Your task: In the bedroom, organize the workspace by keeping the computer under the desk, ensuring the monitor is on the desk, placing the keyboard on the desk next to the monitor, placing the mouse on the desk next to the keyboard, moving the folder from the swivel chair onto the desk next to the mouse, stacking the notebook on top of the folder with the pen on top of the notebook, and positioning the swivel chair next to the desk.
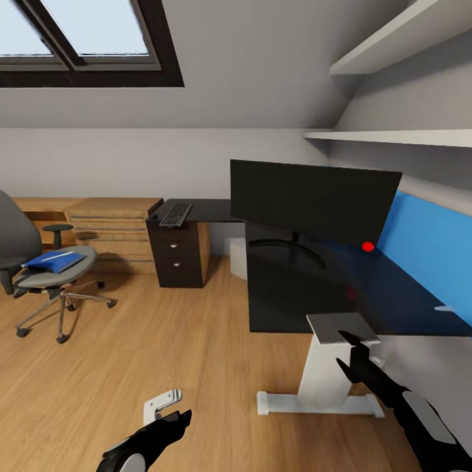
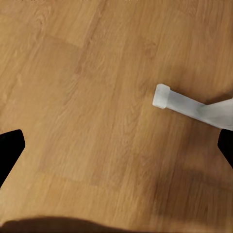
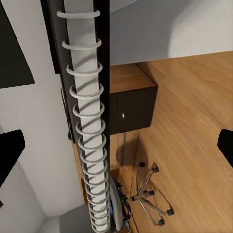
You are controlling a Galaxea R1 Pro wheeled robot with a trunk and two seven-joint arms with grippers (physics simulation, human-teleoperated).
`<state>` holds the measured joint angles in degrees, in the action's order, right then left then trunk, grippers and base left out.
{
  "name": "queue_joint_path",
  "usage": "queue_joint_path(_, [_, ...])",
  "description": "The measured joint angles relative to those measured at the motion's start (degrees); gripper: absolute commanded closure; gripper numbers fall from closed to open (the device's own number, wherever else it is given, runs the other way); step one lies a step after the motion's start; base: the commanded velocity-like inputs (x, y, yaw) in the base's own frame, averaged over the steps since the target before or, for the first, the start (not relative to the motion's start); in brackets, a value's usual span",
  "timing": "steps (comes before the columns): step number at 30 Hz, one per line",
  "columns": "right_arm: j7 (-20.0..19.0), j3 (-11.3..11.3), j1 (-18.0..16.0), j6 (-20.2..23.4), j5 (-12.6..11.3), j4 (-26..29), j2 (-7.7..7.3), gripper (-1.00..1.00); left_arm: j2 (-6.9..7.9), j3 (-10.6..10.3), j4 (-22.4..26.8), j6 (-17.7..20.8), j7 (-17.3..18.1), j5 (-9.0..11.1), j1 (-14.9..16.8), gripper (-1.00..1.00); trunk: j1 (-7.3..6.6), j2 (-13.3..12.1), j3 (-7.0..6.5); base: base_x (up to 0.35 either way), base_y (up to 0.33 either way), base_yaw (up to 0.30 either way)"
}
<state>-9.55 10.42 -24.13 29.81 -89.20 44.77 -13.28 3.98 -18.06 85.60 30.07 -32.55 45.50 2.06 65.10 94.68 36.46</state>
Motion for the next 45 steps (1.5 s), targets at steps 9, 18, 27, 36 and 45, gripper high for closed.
queue_joint_path(9, [0.02, -0.01, 0.00, 0.00, 0.00, 0.00, 0.05, -1.00, 0.01, 0.00, -0.03, 0.00, 0.00, 0.04, 0.00, -1.00, 0.00, 0.00, 0.00, 0.007, 0.003, 0.000])
queue_joint_path(18, [0.04, -0.10, 0.00, 0.00, 0.00, 0.07, 0.08, -1.00, 0.01, -0.01, -0.05, -0.01, 0.00, 0.00, 0.00, -1.00, 0.00, 0.00, 0.00, 0.039, 0.030, 0.000])
queue_joint_path(27, [0.04, -0.16, 0.00, 0.00, 0.07, 0.08, 0.03, -1.00, -0.01, -0.64, -0.07, -0.01, 0.00, 0.00, 0.00, -1.00, -0.43, -0.80, -0.36, 0.004, 0.003, 0.000])
queue_joint_path(36, [0.05, -0.19, 0.00, 0.00, 0.09, 0.09, 0.08, -1.00, 0.00, -1.16, -0.07, -0.02, -0.02, 0.05, 0.00, -1.00, -1.31, -2.41, -1.08, 0.000, 0.000, 0.000])
queue_joint_path(45, [0.06, -0.19, 0.00, 0.06, 0.11, 0.14, 0.00, 1.00, 0.01, -1.23, -0.07, -0.01, -0.03, 0.08, 0.00, -1.00, -1.31, -2.41, -1.08, 0.000, 0.000, 0.000])
